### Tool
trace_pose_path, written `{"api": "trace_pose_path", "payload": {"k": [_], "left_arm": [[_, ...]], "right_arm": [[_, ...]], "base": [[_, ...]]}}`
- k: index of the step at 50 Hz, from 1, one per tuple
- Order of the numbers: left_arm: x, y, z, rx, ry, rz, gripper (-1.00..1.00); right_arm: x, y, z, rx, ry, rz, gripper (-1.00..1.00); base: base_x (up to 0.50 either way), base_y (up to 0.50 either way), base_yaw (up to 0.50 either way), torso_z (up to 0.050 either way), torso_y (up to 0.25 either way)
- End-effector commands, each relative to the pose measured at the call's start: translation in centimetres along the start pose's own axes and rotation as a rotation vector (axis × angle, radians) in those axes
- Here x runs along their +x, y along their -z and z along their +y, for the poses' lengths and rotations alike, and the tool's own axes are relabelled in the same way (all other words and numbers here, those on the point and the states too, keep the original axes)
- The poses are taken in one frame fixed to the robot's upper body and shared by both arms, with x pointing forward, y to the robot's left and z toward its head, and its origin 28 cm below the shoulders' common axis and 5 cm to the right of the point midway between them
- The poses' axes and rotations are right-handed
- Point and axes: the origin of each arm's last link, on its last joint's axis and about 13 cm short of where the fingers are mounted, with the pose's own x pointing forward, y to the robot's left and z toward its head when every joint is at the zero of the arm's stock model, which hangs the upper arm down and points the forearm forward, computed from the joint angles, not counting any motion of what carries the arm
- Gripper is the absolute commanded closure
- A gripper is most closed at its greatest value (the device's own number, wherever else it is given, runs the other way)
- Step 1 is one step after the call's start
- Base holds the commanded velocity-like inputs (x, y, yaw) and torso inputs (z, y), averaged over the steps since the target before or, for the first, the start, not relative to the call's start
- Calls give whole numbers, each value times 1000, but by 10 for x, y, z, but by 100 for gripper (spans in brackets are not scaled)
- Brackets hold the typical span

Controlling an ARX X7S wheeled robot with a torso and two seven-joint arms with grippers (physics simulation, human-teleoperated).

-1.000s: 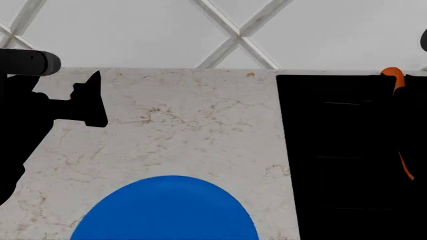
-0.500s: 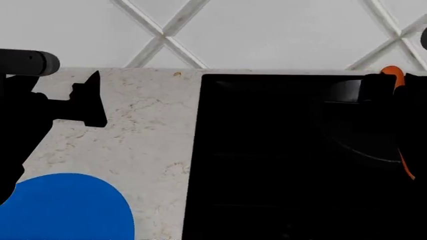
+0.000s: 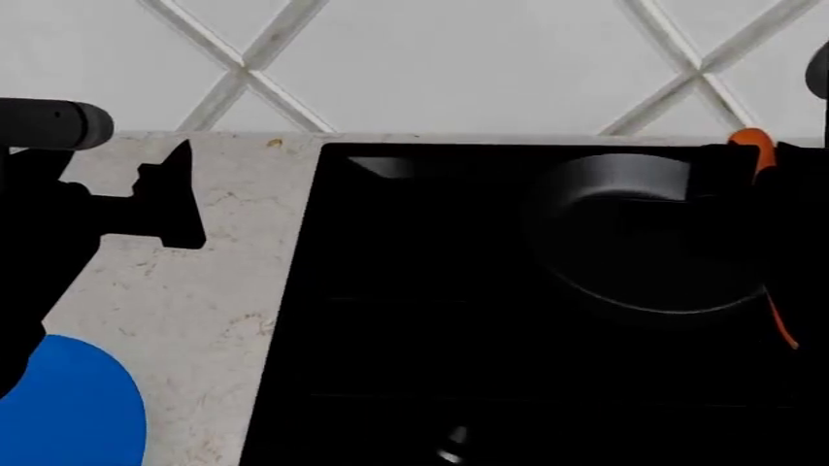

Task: Pick the carrot from the plate and place it in the pan.

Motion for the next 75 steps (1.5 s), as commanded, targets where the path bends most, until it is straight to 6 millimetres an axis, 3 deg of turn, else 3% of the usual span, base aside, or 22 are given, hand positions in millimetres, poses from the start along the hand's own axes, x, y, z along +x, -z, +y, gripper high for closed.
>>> {"api": "trace_pose_path", "payload": {"k": [1,16,31,49,65,75], "left_arm": [[1,-1,2,0,-5,-1,-100],[-1,0,2,0,-2,2,-100],[-3,2,8,4,-19,8,-100],[-4,7,13,7,-41,20,-100],[-2,14,17,3,-52,31,-100],[-2,14,18,2,-57,31,-100]], "right_arm": [[1,-2,2,-11,-12,-2,100],[13,-13,8,-31,-11,10,100],[58,-32,19,-10,-18,35,100],[113,-14,23,6,-1,124,100],[135,-4,30,-7,-4,174,100],[138,1,29,-9,0,207,100]], "base": [[0,0,0,0,0],[0,0,0,0,0],[0,0,0,0,1],[0,0,0,0,0],[0,0,0,0,0],[0,0,0,0,0]]}}
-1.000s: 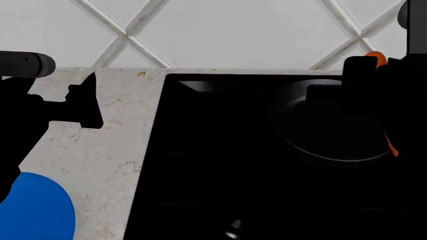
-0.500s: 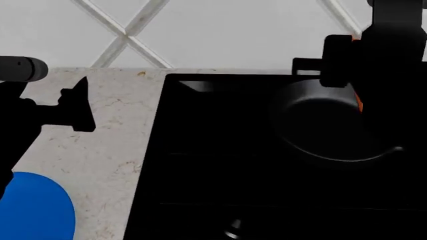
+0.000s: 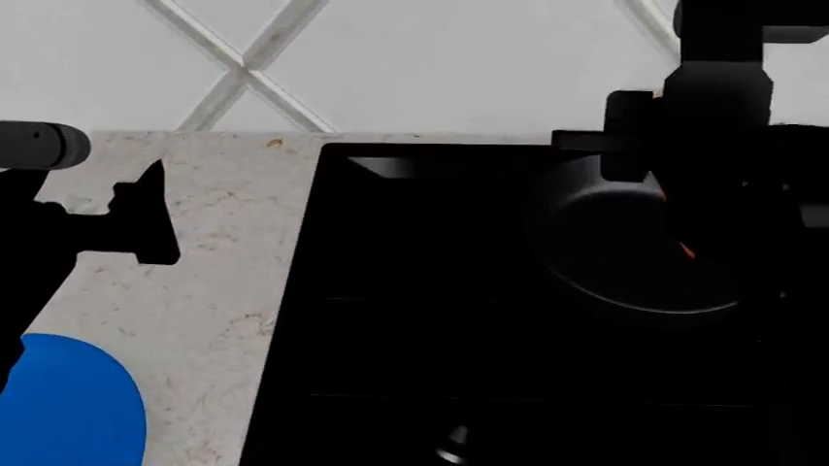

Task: Pick the carrot from the plate and place it in the pan.

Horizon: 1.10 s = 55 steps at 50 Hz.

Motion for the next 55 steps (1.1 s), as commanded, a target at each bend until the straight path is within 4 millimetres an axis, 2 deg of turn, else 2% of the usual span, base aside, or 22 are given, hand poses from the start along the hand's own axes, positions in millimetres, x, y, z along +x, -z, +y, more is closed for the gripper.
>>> {"api": "trace_pose_path", "payload": {"k": [1,11,55], "left_arm": [[0,1,1,-1,-6,2,-100],[0,3,1,-1,-3,4,-100],[2,7,0,-2,-2,13,-100]], "right_arm": [[7,4,0,-16,3,29,100],[5,9,-2,-13,-1,47,100],[20,31,-1,10,-14,78,100]], "base": [[0,0,0,0,0],[0,0,0,0,0],[0,0,0,0,0]]}}
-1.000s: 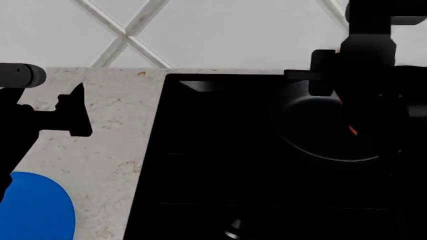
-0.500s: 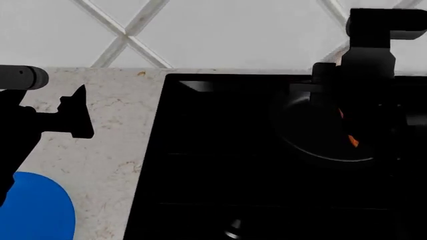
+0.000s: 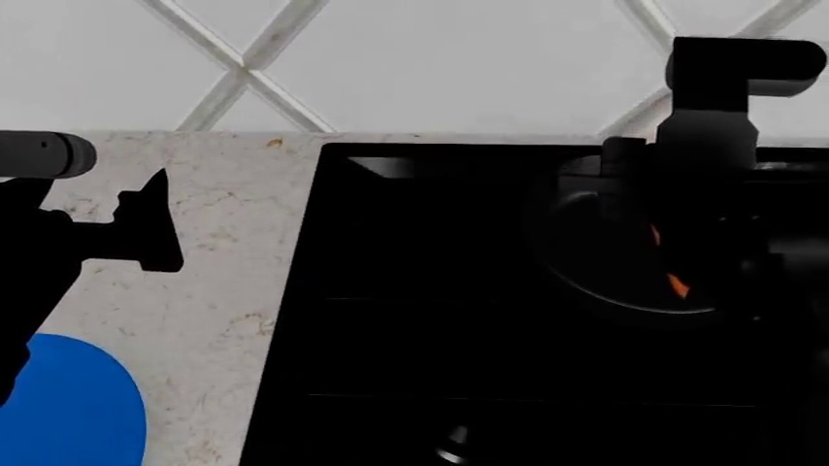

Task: Pick the carrot from the plate and place it in the pan.

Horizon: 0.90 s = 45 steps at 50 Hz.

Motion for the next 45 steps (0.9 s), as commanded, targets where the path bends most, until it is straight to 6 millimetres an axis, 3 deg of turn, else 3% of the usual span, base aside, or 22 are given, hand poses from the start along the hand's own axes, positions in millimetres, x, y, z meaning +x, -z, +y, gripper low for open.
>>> {"api": "trace_pose_path", "payload": {"k": [1,35,36,45], "left_arm": [[0,1,0,0,-1,2,-100],[2,5,1,-1,-3,10,-100],[2,5,1,-1,-3,10,-100],[2,6,1,-2,-3,11,-100]], "right_arm": [[5,5,0,-6,-7,5,100],[11,13,-2,4,-1,21,100],[12,13,-2,4,0,23,-100],[12,13,-2,5,-1,25,-100]], "base": [[0,0,0,0,0],[0,0,0,0,0],[0,0,0,0,0],[0,0,0,0,0]]}}
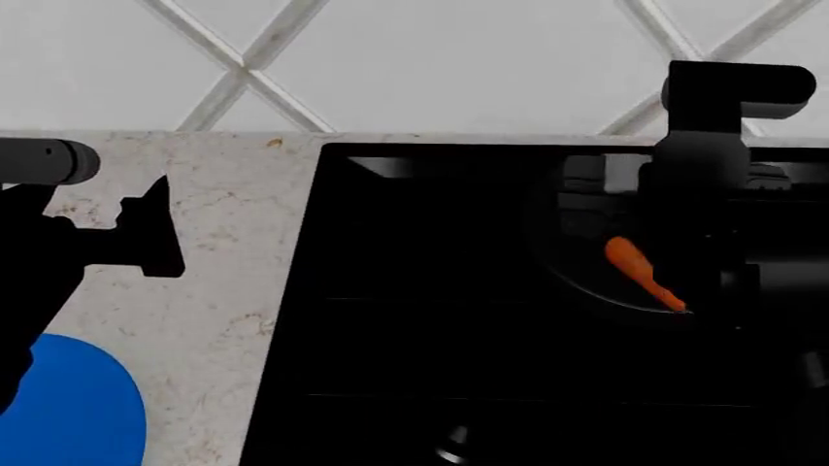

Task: Pick the carrot from the plate and place it in the pan.

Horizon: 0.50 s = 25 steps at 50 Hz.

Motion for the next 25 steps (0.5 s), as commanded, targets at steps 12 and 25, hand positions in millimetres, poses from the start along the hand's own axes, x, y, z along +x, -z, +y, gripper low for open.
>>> {"api": "trace_pose_path", "payload": {"k": [12,25], "left_arm": [[0,0,1,-1,-1,-2,-100],[0,-4,-1,0,3,-6,-100]], "right_arm": [[-4,-5,0,-2,-1,-6,-100],[-20,-23,-2,5,-1,-53,-100]], "base": [[0,0,0,0,0],[0,0,0,0,0]]}}
